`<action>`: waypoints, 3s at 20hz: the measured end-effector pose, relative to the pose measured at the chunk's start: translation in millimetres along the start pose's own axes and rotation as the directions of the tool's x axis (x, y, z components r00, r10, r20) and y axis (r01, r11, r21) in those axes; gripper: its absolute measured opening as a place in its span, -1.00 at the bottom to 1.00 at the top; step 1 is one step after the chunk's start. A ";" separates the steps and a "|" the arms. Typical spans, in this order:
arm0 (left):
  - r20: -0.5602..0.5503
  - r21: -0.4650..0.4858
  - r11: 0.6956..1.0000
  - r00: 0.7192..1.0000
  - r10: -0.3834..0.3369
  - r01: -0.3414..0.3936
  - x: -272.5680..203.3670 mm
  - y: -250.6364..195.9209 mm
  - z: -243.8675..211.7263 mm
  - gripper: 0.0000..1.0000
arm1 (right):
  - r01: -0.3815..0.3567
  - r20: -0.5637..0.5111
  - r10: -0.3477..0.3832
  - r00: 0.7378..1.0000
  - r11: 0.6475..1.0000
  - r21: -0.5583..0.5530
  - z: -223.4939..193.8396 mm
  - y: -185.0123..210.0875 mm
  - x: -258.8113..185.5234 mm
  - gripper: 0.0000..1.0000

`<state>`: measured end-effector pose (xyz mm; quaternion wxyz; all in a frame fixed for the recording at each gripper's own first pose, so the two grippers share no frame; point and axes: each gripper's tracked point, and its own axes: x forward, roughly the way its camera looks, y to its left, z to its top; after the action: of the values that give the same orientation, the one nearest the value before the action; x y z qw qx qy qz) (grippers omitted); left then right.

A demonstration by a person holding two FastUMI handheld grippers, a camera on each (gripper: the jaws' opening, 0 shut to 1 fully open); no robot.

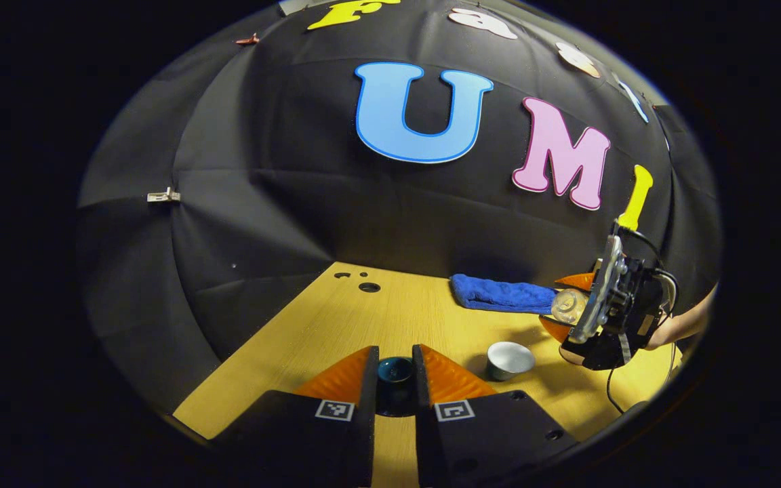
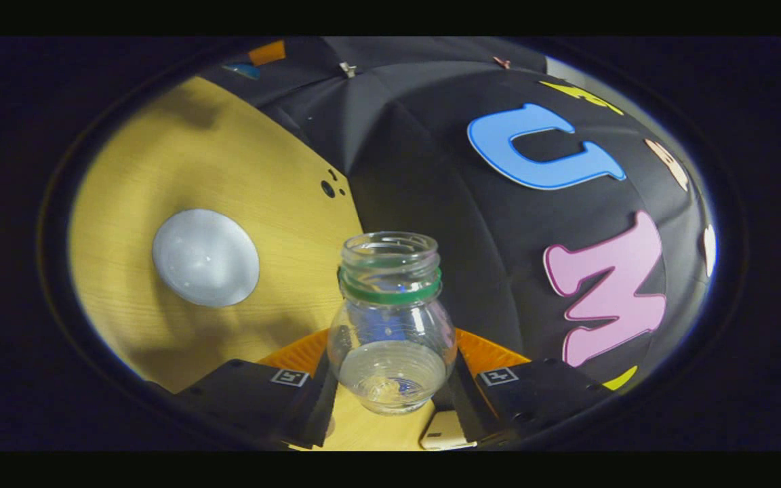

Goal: Open the teacup lid with one hand, grasp the water bottle and pour water into the teacup with the other hand; after pouring, place the water bottle on the coaster and then close the teacup lid.

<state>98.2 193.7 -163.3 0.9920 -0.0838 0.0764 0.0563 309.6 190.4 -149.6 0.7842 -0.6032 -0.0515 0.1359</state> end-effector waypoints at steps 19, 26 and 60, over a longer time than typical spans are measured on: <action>-0.012 -0.024 1.000 1.000 0.013 -0.013 -7.1 11.3 -14.2 -0.50 | -0.016 0.051 0.033 0.998 0.956 -0.294 -13.9 17.6 15.6 0.43; -0.026 -0.064 0.997 0.999 0.048 -0.049 -12.7 19.4 -22.1 -0.43 | -0.018 0.095 0.059 0.994 0.922 -0.386 -8.5 23.5 12.4 0.51; -0.052 -0.032 0.999 0.999 0.014 -0.015 -27.8 6.4 -35.6 -0.43 | 0.061 0.206 0.084 0.975 0.789 -0.611 14.7 17.4 18.8 0.50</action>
<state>65.0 191.0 -194.5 0.9877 -0.1007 0.1016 0.0625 321.5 213.3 -163.9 0.5340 -0.8063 -0.1766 0.1833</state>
